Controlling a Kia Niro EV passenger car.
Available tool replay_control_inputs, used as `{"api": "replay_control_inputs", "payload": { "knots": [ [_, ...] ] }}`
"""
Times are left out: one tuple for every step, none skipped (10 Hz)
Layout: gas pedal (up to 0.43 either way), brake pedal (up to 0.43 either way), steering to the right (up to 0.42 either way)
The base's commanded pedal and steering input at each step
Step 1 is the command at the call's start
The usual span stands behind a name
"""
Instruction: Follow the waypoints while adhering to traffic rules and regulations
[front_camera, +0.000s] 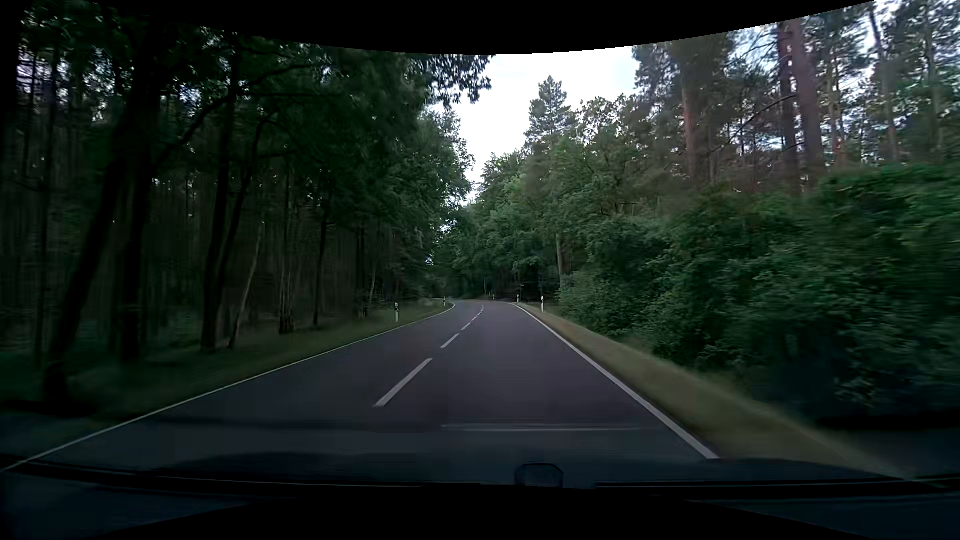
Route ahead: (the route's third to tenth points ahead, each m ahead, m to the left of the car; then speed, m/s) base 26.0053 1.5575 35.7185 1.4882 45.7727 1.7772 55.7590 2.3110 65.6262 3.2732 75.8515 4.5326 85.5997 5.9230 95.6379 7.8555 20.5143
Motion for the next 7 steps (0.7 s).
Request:
{"api": "replay_control_inputs", "payload": {
  "knots": [
    [0.000,0.110,-0.003],
    [0.000,0.110,-0.003],
    [0.000,0.122,-0.003],
    [0.000,0.128,-0.003],
    [0.000,0.128,-0.003],
    [0.000,0.128,-0.003],
    [0.000,0.128,-0.003]
  ]
}}
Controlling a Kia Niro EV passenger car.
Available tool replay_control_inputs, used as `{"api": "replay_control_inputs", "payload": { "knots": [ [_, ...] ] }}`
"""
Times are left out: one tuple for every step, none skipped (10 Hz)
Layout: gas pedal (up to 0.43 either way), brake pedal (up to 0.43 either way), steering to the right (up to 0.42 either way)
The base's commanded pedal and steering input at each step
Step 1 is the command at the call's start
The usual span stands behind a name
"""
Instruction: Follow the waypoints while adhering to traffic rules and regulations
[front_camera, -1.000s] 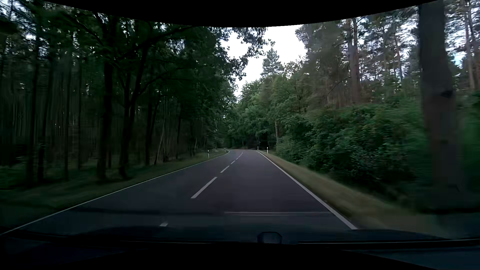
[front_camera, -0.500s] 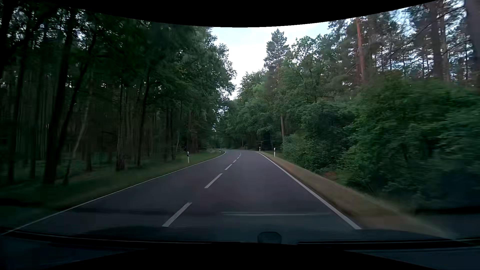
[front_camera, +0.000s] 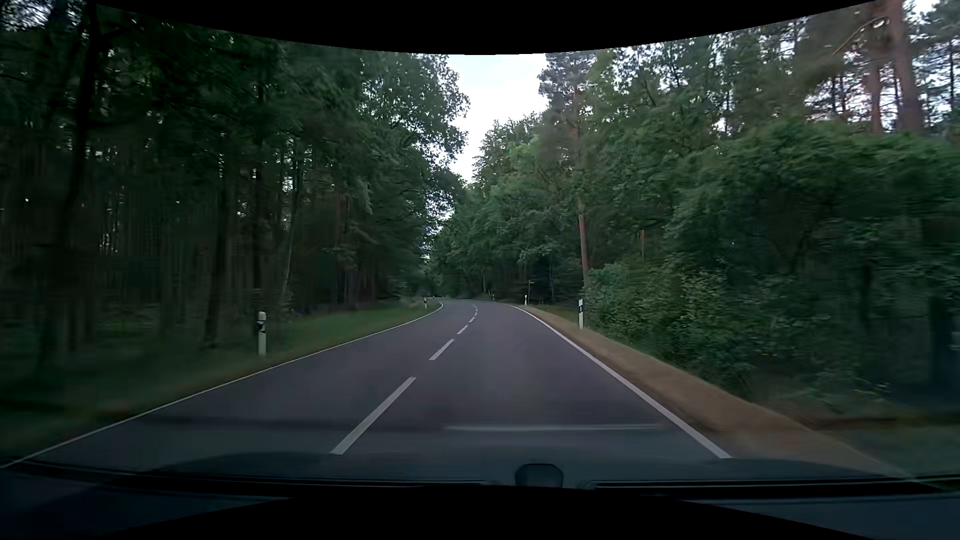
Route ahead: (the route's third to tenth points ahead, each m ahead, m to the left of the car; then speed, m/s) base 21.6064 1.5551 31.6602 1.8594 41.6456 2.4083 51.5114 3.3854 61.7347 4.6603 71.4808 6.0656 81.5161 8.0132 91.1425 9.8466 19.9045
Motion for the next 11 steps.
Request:
{"api": "replay_control_inputs", "payload": {
  "knots": [
    [0.000,0.128,-0.003],
    [0.000,0.122,-0.003],
    [0.000,0.122,-0.003],
    [0.000,0.116,-0.004],
    [0.000,0.110,-0.005],
    [0.000,0.091,-0.007],
    [0.000,0.079,-0.009],
    [0.000,0.037,-0.010],
    [0.000,0.000,-0.011],
    [0.000,0.000,-0.011],
    [0.000,0.000,-0.013]
  ]
}}
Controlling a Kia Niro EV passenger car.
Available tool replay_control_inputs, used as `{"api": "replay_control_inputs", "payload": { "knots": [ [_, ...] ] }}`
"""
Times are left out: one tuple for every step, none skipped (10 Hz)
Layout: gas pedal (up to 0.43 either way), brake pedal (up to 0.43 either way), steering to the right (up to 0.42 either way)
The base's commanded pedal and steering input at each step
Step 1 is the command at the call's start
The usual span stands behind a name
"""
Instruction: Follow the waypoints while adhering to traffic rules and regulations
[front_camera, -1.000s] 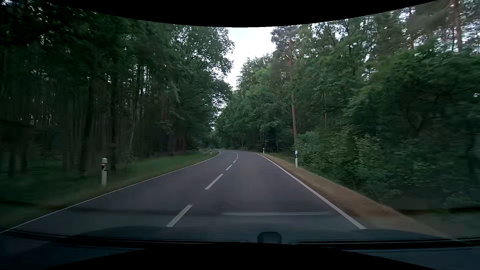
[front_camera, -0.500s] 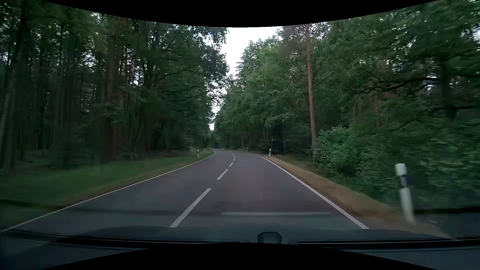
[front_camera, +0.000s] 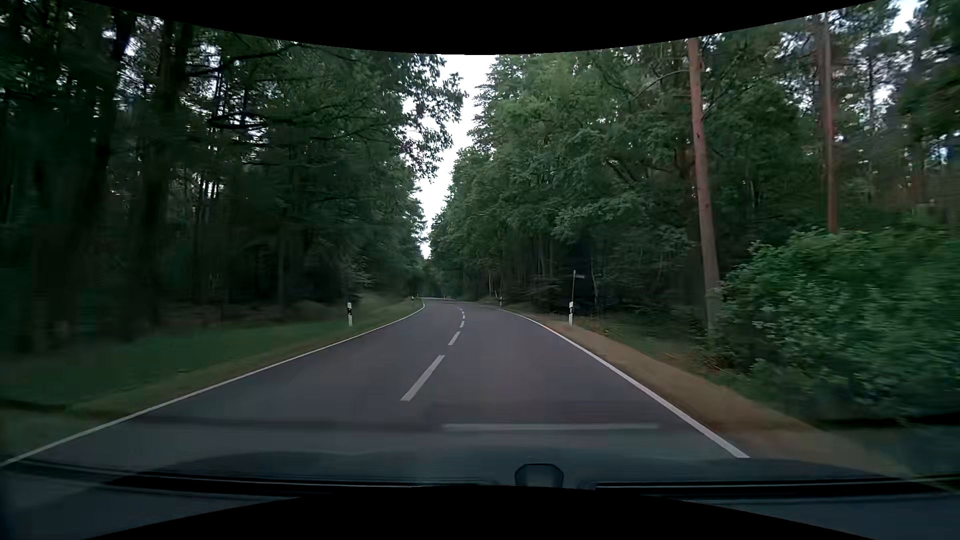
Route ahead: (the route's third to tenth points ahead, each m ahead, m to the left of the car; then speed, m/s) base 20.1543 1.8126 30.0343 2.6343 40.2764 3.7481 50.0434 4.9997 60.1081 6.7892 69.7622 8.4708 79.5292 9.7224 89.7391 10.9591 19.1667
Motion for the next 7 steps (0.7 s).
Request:
{"api": "replay_control_inputs", "payload": {
  "knots": [
    [0.000,0.000,-0.015],
    [0.000,0.000,-0.017],
    [0.000,0.000,-0.019],
    [0.000,0.000,-0.020],
    [0.000,0.000,-0.020],
    [0.000,0.000,-0.020],
    [0.000,0.000,-0.020]
  ]
}}
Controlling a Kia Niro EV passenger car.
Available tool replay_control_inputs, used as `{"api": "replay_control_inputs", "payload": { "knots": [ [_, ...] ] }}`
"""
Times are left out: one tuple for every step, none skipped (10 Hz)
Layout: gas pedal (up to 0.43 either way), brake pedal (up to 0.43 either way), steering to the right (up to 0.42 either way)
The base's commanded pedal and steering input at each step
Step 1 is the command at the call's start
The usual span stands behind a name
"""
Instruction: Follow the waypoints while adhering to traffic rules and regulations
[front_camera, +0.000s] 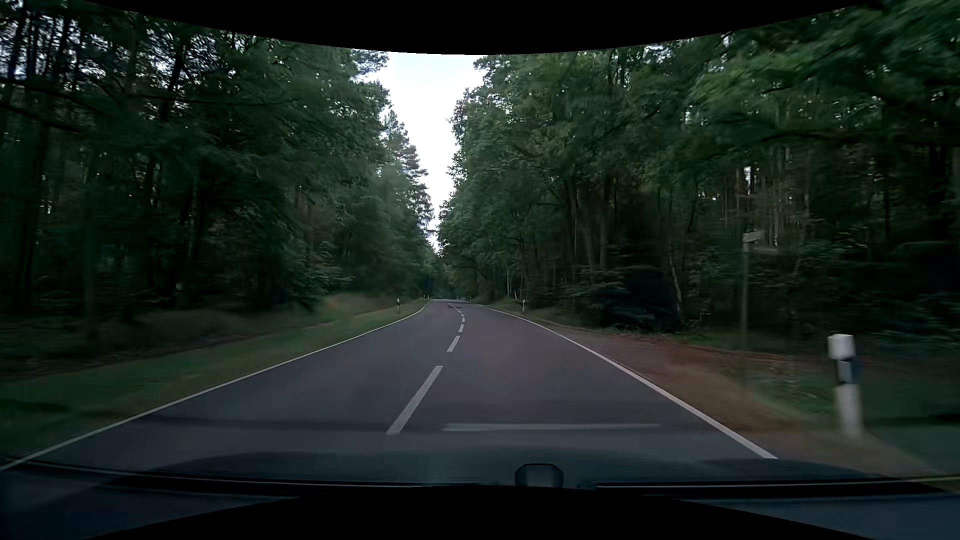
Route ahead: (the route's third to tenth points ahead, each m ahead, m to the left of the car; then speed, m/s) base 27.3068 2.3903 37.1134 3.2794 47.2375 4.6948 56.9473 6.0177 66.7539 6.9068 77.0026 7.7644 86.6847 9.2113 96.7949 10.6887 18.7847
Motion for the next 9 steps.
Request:
{"api": "replay_control_inputs", "payload": {
  "knots": [
    [0.000,0.000,-0.020],
    [0.000,0.000,-0.019],
    [0.000,0.000,-0.017],
    [0.000,0.000,-0.016],
    [0.000,0.000,-0.015],
    [0.000,0.000,-0.015],
    [0.000,0.000,-0.015],
    [0.000,0.000,-0.016],
    [0.000,0.000,-0.015]
  ]
}}
